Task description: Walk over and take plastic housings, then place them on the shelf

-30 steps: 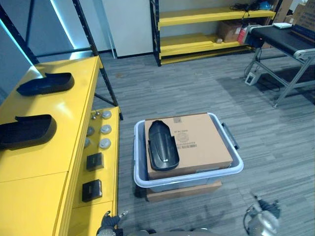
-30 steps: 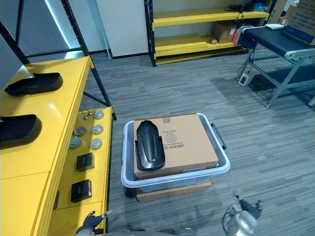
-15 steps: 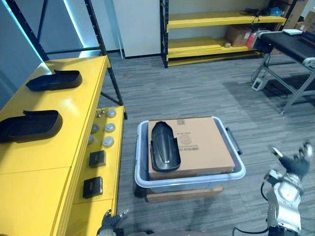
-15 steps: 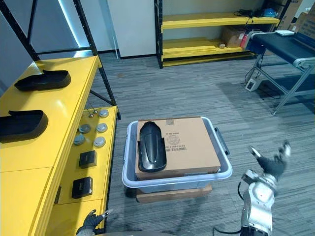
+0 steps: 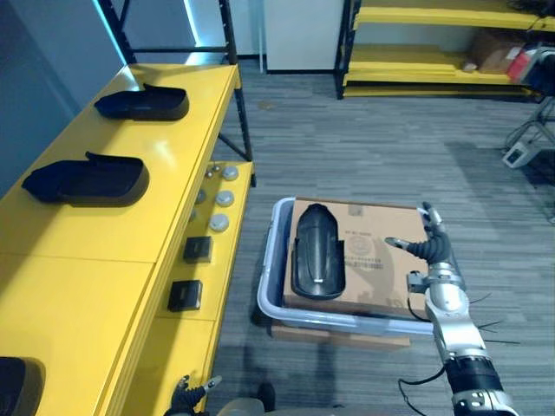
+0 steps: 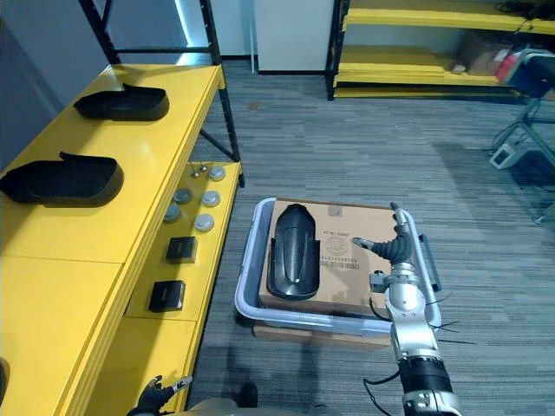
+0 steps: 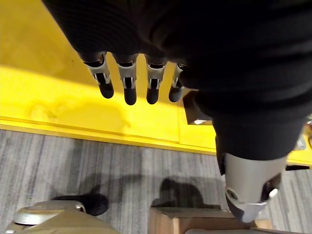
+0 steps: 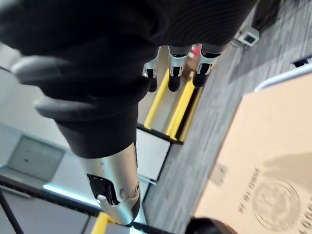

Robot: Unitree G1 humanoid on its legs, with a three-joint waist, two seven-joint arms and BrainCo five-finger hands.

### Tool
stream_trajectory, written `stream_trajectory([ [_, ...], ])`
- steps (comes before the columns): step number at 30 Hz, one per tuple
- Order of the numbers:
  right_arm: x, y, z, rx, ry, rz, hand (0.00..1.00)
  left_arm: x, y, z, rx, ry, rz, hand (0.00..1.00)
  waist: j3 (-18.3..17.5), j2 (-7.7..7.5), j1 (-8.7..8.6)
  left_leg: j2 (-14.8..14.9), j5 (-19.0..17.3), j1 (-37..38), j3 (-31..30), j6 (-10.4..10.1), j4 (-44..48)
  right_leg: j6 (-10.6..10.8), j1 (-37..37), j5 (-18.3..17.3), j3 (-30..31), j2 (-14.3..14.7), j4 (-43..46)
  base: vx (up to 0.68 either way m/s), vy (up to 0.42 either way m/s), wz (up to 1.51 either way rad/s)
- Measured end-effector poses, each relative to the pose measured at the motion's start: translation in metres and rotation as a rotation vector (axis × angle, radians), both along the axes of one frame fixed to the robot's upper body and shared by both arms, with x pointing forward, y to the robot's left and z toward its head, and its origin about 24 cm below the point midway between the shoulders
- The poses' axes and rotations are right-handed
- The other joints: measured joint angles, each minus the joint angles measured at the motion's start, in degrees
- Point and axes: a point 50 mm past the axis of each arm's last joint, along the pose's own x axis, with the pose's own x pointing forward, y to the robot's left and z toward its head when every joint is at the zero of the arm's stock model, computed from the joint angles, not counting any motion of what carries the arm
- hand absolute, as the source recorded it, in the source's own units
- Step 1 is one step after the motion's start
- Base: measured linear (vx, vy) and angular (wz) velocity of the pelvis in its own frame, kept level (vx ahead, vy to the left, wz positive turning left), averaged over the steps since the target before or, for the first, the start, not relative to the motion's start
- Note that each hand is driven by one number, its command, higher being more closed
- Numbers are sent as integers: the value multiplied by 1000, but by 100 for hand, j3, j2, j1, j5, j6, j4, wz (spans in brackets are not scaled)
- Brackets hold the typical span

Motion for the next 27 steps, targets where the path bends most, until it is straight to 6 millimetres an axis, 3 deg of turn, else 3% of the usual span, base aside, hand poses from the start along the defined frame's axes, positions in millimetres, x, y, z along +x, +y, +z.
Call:
stream_trajectory([
  [7,11,7,-20,-5,130,-60,0,1,0,1,15,-11,11,0,249,17,169,-66,214,-273,-468,-40,-90,0,-63,0,-499,-11,-19,-16,-8,37],
  [13,25,1,-21,40,168,-186,0,9,-2,3,16,-38,12,0,548,36,333,-71,493,-381,-691,-79,-326,8,-160,18,-730,1,-26,-59,1,24],
  [16,29,-1,-17,69,162,-256,0,9,-1,3,22,-41,20,0,591,30,337,-76,588,-392,-784,-106,-433,9,-174,18,-831,-2,-19,-63,9,19],
  [17,33,0,-13,84,149,-288,100,12,-2,4,31,-47,20,0,649,38,337,-70,626,-400,-796,-98,-469,9,-206,18,-840,0,5,-65,15,8],
  [21,34,-4,-9,116,125,-398,100,18,-2,6,45,-64,31,0,706,29,352,-76,674,-450,-865,-105,-519,6,-244,22,-913,0,15,-70,20,10],
  [27,34,-3,-10,165,123,-415,100,23,-2,7,58,-76,29,0,776,25,334,-50,712,-366,-815,-117,-600,4,-224,20,-863,5,11,-24,3,-5],
])
